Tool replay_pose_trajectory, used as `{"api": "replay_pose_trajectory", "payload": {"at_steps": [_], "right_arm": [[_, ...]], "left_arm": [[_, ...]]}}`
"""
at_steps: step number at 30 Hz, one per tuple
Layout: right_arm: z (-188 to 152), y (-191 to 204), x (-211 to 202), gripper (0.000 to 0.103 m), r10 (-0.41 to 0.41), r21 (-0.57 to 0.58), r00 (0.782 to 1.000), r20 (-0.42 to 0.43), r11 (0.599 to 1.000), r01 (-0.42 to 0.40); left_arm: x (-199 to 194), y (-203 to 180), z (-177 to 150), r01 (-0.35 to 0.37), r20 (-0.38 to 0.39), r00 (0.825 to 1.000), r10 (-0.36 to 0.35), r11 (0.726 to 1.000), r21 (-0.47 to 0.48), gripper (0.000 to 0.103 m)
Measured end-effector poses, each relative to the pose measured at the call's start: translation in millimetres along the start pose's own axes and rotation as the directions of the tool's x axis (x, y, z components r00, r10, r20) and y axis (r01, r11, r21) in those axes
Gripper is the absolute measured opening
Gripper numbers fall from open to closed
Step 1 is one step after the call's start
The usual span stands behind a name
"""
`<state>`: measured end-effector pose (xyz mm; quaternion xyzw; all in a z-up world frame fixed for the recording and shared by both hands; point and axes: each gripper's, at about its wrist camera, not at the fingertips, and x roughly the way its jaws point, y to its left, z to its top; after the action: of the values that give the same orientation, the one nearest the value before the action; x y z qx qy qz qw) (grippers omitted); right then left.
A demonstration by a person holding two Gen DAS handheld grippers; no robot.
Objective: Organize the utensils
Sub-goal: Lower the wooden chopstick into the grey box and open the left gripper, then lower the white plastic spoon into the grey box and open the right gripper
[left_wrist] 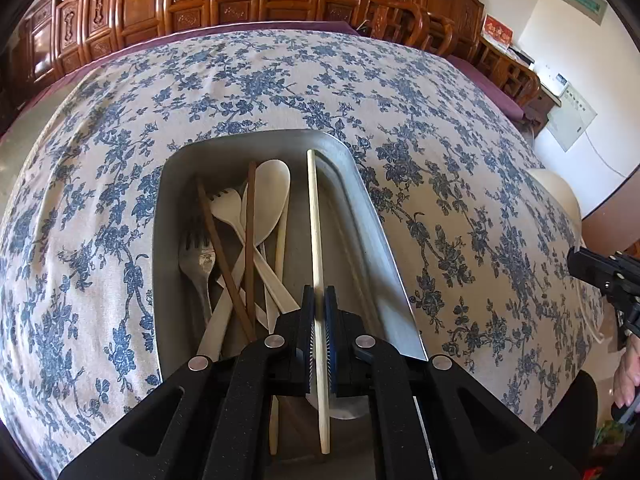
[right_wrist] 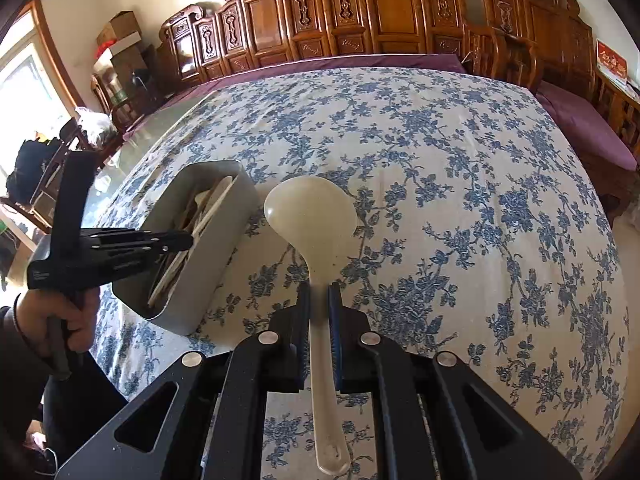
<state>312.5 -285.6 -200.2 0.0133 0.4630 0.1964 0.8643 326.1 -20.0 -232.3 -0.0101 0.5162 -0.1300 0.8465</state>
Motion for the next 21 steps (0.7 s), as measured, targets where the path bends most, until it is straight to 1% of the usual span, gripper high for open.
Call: {"api": "replay_pose_trajectory", "payload": {"at_steps": [7,14,21], "right_arm": [[4,17,3,0.011,0.010,-0.025,1.000,-0.005,1.000,-0.010],[13,47,5,0.011,0.038,-0.049,0.999,0.002,0.998,-0.038],[27,91,14,0.011,0.072,-0.091,0.997,-0.006,0.993,-0.072]], "left_arm": [[-12,4,-2,-0.003,0.024,1.000,0.003,1.000,-0.010,0.004],[-51,14,-10,-0.007,0.073,0.997,0.007,1.000,-0.002,0.004],[-92,31,-20,-0.019,0.126,0.992,0.019,1.000,-0.002,0.005]]}}
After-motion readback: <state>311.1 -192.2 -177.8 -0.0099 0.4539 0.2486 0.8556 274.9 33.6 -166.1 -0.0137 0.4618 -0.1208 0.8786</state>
